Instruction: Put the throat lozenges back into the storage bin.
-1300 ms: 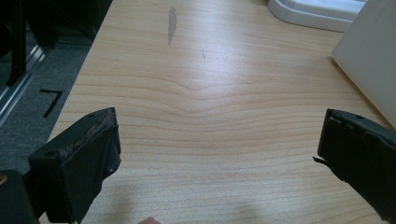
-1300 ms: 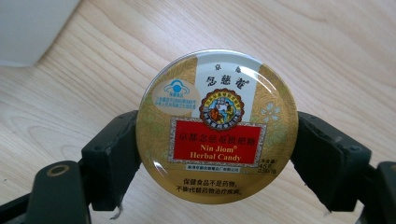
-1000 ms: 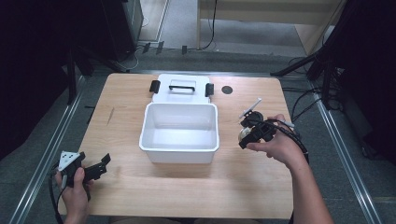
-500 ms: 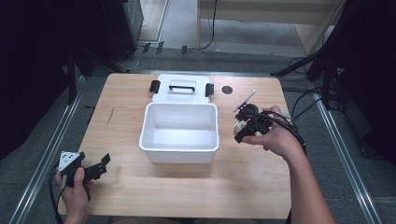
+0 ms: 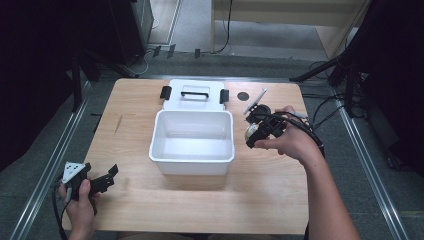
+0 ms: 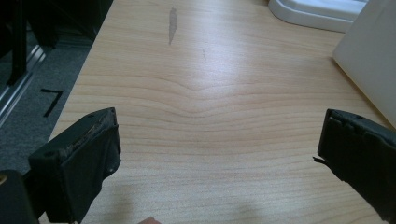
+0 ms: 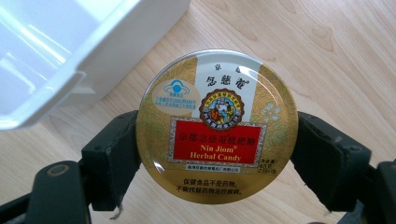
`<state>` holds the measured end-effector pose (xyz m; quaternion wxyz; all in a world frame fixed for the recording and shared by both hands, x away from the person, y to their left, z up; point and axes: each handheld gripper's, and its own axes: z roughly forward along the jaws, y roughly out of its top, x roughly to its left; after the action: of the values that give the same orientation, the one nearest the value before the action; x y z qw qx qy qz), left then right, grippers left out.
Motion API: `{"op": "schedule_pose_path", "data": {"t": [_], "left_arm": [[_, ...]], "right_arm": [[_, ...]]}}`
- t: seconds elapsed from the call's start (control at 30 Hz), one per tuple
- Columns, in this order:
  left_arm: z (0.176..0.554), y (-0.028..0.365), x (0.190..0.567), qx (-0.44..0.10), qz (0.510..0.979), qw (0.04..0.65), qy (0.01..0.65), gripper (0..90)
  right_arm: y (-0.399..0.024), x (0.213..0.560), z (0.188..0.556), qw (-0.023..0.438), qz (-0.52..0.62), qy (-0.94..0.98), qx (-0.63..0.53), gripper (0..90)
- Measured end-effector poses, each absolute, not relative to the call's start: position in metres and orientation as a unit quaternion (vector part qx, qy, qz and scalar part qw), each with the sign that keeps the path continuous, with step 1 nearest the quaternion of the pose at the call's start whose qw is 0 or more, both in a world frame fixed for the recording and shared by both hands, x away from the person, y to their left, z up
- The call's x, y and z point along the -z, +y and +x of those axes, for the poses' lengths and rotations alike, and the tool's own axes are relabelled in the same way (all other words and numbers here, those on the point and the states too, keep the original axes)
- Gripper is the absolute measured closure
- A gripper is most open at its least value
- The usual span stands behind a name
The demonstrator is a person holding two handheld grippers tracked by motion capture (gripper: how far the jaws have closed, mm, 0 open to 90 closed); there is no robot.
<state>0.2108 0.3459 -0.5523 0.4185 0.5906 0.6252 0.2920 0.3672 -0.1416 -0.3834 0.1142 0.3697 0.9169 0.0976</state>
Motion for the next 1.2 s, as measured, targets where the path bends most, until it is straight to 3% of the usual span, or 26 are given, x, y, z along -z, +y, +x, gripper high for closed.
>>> {"op": "schedule_pose_path", "data": {"t": [1.2], "left_arm": [[0.211,0.346,0.552,-0.290,0.590,0.420,0.625,0.0]], "right_arm": [[-0.106,0.350,0.374,0.104,0.344,0.928,-0.095,20.7]]}}
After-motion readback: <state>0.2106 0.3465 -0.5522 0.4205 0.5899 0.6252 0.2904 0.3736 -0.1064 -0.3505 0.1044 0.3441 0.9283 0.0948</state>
